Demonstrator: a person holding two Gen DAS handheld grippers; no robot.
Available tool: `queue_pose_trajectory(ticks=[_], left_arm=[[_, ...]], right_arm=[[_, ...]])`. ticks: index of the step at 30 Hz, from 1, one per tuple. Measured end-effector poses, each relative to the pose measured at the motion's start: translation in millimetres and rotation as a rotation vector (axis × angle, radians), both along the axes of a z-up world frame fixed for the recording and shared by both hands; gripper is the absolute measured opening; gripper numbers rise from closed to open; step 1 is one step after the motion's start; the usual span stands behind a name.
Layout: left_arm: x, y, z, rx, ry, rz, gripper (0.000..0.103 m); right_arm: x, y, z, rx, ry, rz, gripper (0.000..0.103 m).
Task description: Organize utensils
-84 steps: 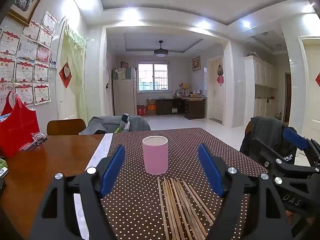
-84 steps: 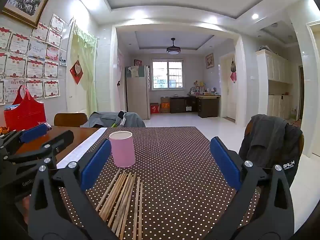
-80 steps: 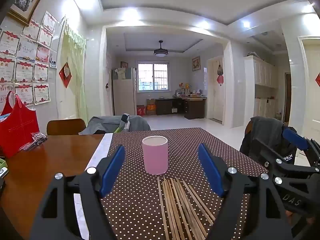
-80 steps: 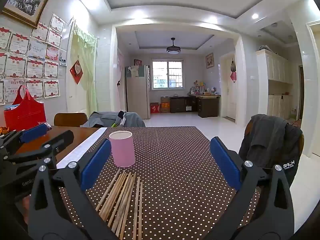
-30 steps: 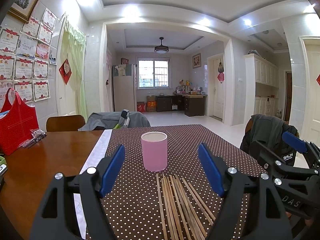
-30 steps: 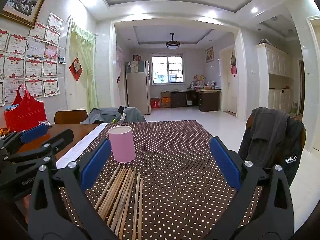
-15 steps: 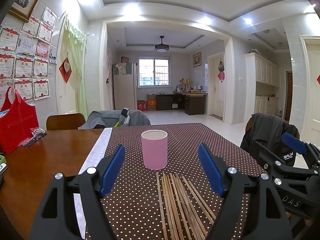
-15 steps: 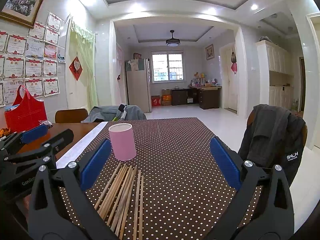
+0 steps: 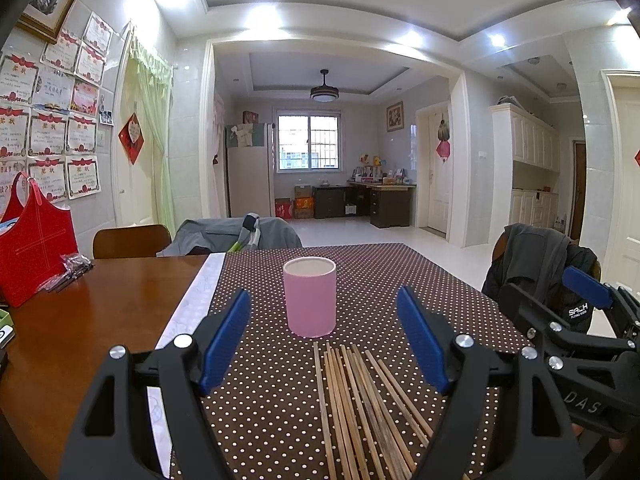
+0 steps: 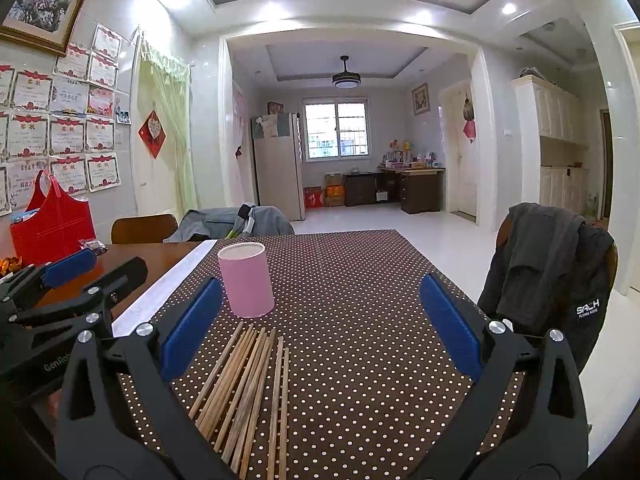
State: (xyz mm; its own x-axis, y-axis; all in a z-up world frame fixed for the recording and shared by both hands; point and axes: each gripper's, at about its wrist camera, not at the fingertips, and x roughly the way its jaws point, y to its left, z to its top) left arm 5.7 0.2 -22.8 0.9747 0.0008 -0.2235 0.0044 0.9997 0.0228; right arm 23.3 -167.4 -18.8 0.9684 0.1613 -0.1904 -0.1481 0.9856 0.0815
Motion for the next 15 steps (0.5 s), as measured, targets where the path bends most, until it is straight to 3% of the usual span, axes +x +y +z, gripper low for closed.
queue_pose_trajectory(ticks=[15], left_arm=[[2.9, 2.1, 5.0, -0.001, 0.024, 0.004, 0.074]], right_arm=[[5.8, 1.5, -0.4, 0.007, 0.028, 0.007, 0.097]])
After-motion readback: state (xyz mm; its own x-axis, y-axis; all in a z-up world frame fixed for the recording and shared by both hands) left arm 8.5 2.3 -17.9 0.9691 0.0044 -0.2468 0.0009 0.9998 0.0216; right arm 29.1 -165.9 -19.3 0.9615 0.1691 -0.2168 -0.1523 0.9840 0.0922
